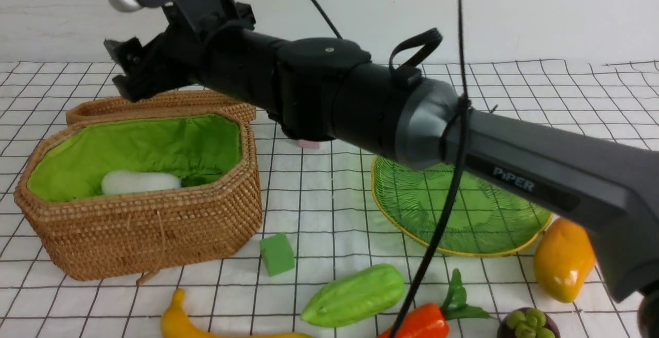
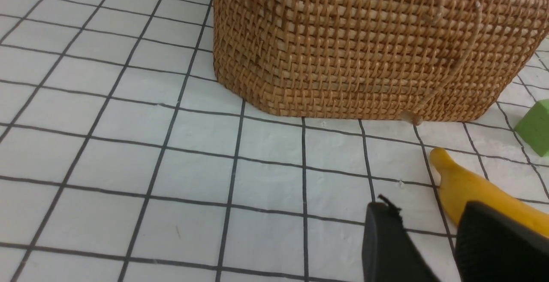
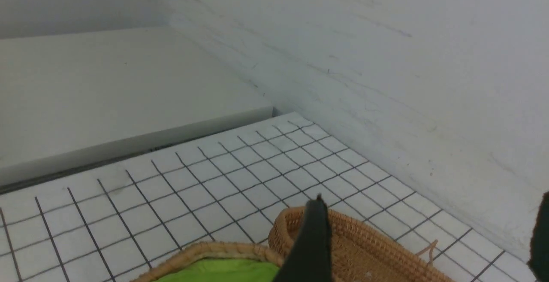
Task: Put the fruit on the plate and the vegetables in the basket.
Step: Take a daikon with your right arm and place it on the basket on the left, then use the right arm to grab a mango and put it into the right plate
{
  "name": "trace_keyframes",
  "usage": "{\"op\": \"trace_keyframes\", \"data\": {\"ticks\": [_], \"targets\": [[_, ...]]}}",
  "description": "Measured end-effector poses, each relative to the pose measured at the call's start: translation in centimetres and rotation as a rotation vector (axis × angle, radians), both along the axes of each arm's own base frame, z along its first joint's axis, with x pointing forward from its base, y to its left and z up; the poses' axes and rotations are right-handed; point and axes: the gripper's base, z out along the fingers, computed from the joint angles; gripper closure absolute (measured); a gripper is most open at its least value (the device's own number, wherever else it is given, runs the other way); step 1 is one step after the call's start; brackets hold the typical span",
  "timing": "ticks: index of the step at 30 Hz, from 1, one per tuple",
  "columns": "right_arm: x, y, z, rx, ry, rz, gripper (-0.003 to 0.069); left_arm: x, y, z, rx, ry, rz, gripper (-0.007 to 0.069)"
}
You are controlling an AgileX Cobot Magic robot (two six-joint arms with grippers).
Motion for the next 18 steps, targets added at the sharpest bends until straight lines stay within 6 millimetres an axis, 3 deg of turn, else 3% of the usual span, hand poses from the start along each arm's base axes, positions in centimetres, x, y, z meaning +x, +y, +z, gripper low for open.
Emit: {"op": "trace_keyframes", "data": {"ticks": [6,10,11,13,18], "targets": [[-2.9,-0.1,3.3,0.060,-0.070,0.328,0.0218,0.0,0.0,0.0,0.000,0.000,0.000,0.0386],[-6.3,-1.0,4.0,-0.130,-0.043,0.705,0.0489,0.0,0.0,0.0,0.000,0.000,0.000,0.0386],[-6.4,-1.1,4.1,-0.124,-0.026,0.718,0.0503,0.0,0.0,0.0,0.000,0.000,0.000,0.0386],[-6.7,-2.4,3.2,-0.327,0.098,0.764,0.0638,0.0,0.0,0.0,0.000,0.000,0.000,0.0386],[-4.7,-7.3,3.0,-0.645,0.358,0.487,0.0661,0.0,0.0,0.0,0.000,0.000,0.000,0.0386]]}}
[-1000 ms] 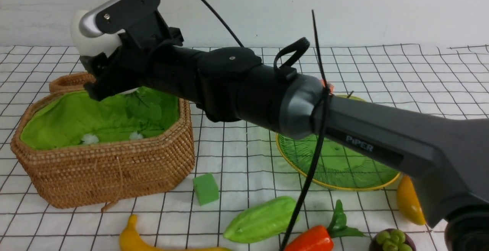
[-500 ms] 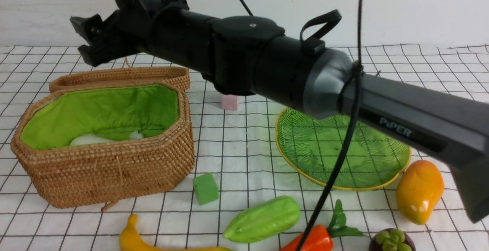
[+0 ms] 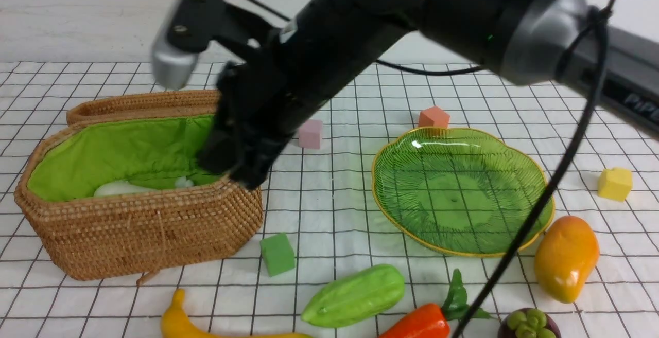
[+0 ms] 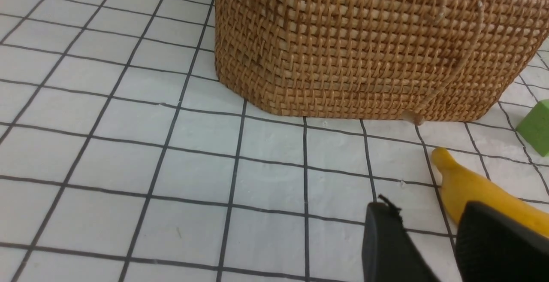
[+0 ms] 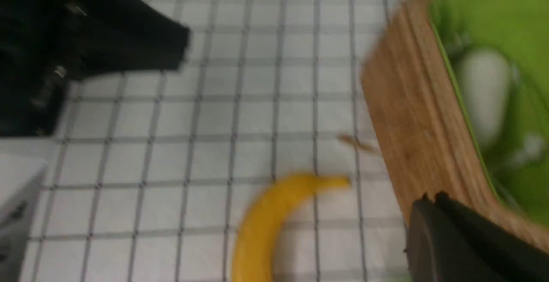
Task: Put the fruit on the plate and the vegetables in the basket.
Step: Use the right arm to grab a mango and put it into the right plate
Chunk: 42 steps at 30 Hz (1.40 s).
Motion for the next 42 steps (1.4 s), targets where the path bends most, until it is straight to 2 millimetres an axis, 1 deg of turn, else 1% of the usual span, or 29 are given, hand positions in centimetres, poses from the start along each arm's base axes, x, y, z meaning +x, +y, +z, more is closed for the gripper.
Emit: {"op": "trace_keyframes", "data": {"ticks": [1,2,3,4,6,7,8,9,10,11,13,14,15,16,17,19,20,21,22,23,24,25,27,30,31,32,36,39,42], "targets": [[0.3,-1.5,0.6,-0.055,0.006,-0.087,0.0656,0.0,0.0,0.0,0.000,0.000,0.000,0.0386],[0.4,-2.1,0.9,-0.074,0.007,-0.123,0.0654,0.0,0.0,0.0,0.000,0.000,0.000,0.0386],[0.6,-3.7,1.9,-0.106,0.010,-0.215,0.0647,0.0,0.0,0.0,0.000,0.000,0.000,0.0386],[0.7,-6.6,3.8,-0.116,0.008,-0.380,0.0631,0.0,0.0,0.0,0.000,0.000,0.000,0.0386],[0.9,-10.1,5.1,-0.101,0.024,-0.548,0.0611,0.0,0.0,0.0,0.000,0.000,0.000,0.0386],[0.7,-10.2,5.2,-0.100,0.027,-0.558,0.0608,0.0,0.0,0.0,0.000,0.000,0.000,0.0386],[0.6,-13.6,5.6,-0.094,0.061,-0.702,0.0585,0.0,0.0,0.0,0.000,0.000,0.000,0.0386],[0.6,-13.9,5.2,-0.100,0.082,-0.727,0.0579,0.0,0.0,0.0,0.000,0.000,0.000,0.0386],[0.5,-16.7,4.5,-0.107,0.146,-0.861,0.0553,0.0,0.0,0.0,0.000,0.000,0.000,0.0386],[0.2,-18.9,3.6,-0.108,0.208,-0.978,0.0526,0.0,0.0,0.0,0.000,0.000,0.000,0.0386],[-0.1,-21.7,1.1,-0.116,0.326,-1.154,0.0477,0.0,0.0,0.0,0.000,0.000,0.000,0.0386],[-0.2,-22.8,0.4,-0.105,0.364,-1.229,0.0450,0.0,0.0,0.0,0.000,0.000,0.000,0.0386],[-0.6,-24.3,-1.1,-0.099,0.428,-1.334,0.0407,0.0,0.0,0.0,0.000,0.000,0.000,0.0386],[-0.7,-24.5,-1.3,-0.090,0.432,-1.350,0.0399,0.0,0.0,0.0,0.000,0.000,0.000,0.0386],[-0.9,-25.4,-2.6,-0.090,0.475,-1.414,0.0368,0.0,0.0,0.0,0.000,0.000,0.000,0.0386],[-1.4,-27.5,-5.9,-0.052,0.568,-1.589,0.0247,0.0,0.0,0.0,0.000,0.000,0.000,0.0386],[-1.5,-27.6,-6.4,-0.059,0.580,-1.600,0.0238,0.0,0.0,0.0,0.000,0.000,0.000,0.0386],[-1.7,-28.1,-8.1,-0.038,0.617,-1.667,0.0169,0.0,0.0,0.0,0.000,0.000,0.000,0.0386],[-1.7,-28.3,-9.1,-0.019,0.626,-1.692,0.0137,0.0,0.0,0.0,0.000,0.000,0.000,0.0386],[-1.8,-28.3,-10.5,0.008,0.645,-1.721,0.0091,0.0,0.0,0.0,0.000,0.000,0.000,0.0386],[-1.8,-28.3,-10.7,0.012,0.644,-1.723,0.0077,0.0,0.0,0.0,0.000,0.000,0.000,0.0386],[-1.7,-28.3,-12.0,0.035,0.654,-1.742,0.0031,0.0,0.0,0.0,0.000,0.000,0.000,0.0386],[-1.3,-28.3,-13.2,0.070,0.641,-1.753,0.0001,0.0,0.0,0.0,0.000,0.000,0.000,0.0386],[-0.7,-28.2,-14.3,0.076,0.636,-1.759,-0.0008,0.0,0.0,0.0,0.000,0.000,0.000,0.0386],[-0.1,-28.3,-15.1,0.069,0.625,-1.760,-0.0007,0.0,0.0,0.0,0.000,0.000,0.000,0.0386],[-0.1,-28.3,-15.2,0.067,0.623,-1.760,-0.0006,0.0,0.0,0.0,0.000,0.000,0.000,0.0386],[0.5,-28.5,-16.9,-0.001,0.621,-1.775,0.0025,0.0,0.0,0.0,0.000,0.000,0.000,0.0386],[0.6,-28.7,-17.4,-0.035,0.617,-1.775,0.0055,0.0,0.0,0.0,0.000,0.000,0.000,0.0386],[0.5,-28.7,-17.6,-0.055,0.616,-1.773,0.0134,0.0,0.0,0.0,0.000,0.000,0.000,0.0386]]}}
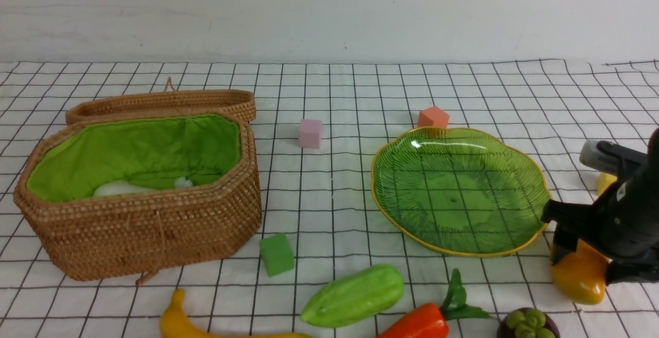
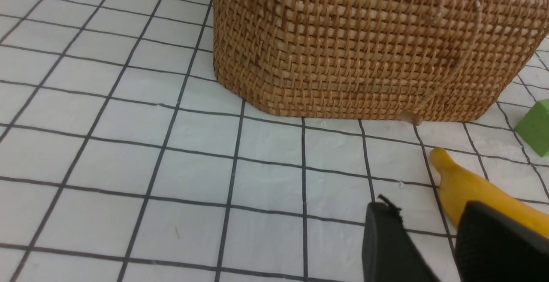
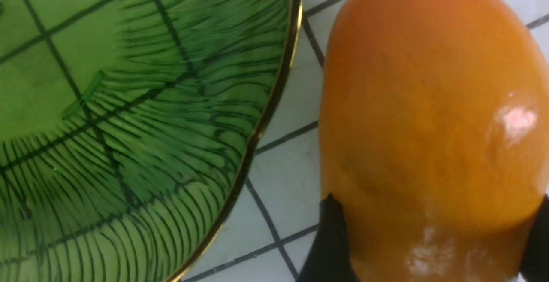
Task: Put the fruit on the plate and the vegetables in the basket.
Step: Use the right arm to grab a mango and put it into the right plate
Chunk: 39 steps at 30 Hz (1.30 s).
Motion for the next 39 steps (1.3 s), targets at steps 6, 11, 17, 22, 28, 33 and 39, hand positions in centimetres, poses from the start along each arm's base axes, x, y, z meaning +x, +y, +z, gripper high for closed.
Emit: {"op": "trace_keyframes", "data": {"ticks": [6,11,17,22,28,33,39], "targets": [[-0.2,0.0,0.2,-0.010,0.014,0.037,0.0194,0.0,0.0,0.0,0.000,0.000,0.000,0.0386],[-0.6,-0.1,0.5,-0.023,0.033,0.062,0.0199,0.0,0.0,0.0,0.000,0.000,0.000,0.0386],[-0.9,-0.3,1.2,-0.056,0.026,0.085,0.0401,0.0,0.0,0.0,0.000,0.000,0.000,0.0386],[-1.0,-0.4,1.5,-0.064,0.019,0.089,0.0656,0.0,0.0,0.0,0.000,0.000,0.000,0.0386],[-1.2,-0.4,1.6,-0.065,0.040,0.089,0.0574,0.0,0.0,0.0,0.000,0.000,0.000,0.0386],[-2.1,-0.5,2.2,-0.068,0.082,0.089,0.0367,0.0,0.0,0.0,0.000,0.000,0.000,0.0386],[-2.9,-0.6,4.8,-0.063,-0.030,0.086,0.0013,0.0,0.0,0.0,0.000,0.000,0.000,0.0386]]}}
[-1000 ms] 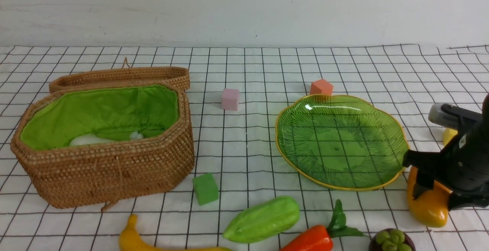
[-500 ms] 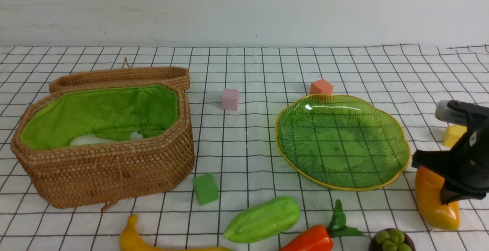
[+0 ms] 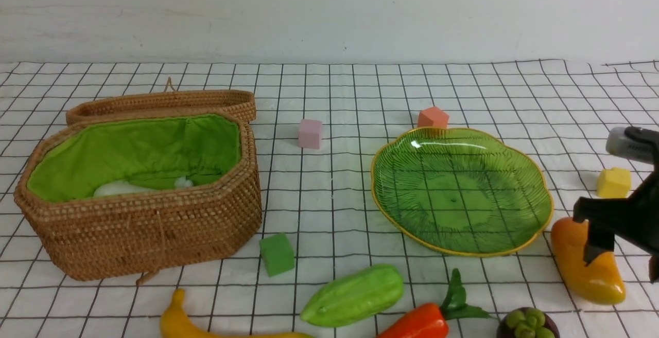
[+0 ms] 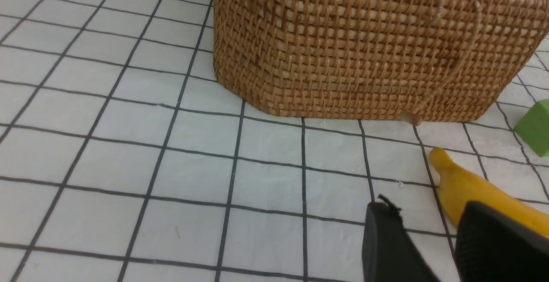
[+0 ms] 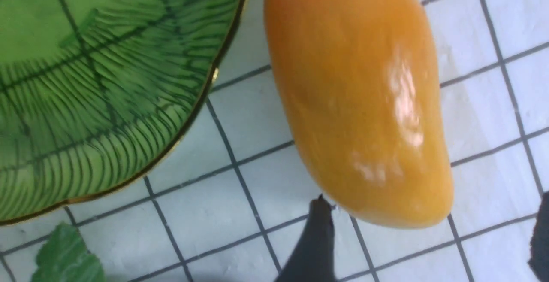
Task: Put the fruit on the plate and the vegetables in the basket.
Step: Use the right arm to grab a mango and put it into the right plate
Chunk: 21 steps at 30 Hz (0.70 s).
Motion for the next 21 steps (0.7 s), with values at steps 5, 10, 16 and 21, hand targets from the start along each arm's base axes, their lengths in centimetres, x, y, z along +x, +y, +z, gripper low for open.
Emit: {"op": "trace_keyframes", "data": {"ticks": [5,10,16,21], "targets": [[0.8,0.1,0.2,0.004,-0.086,0.015,-0.0014,0.0,0.0,0.0,0.000,0.000,0.000,0.0386],[1.9,0.2,-1.8,-0.027,-0.054,0.087,-0.0002,0.0,0.0,0.0,0.000,0.000,0.000,0.0386],[3.4,-0.1,-6.5,-0.097,0.072,0.146,0.0027,0.0,0.0,0.0,0.000,0.000,0.000,0.0386],[3.5,-0.2,-7.4,-0.114,0.103,0.160,0.0097,0.0,0.0,0.0,0.000,0.000,0.000,0.0386]]}}
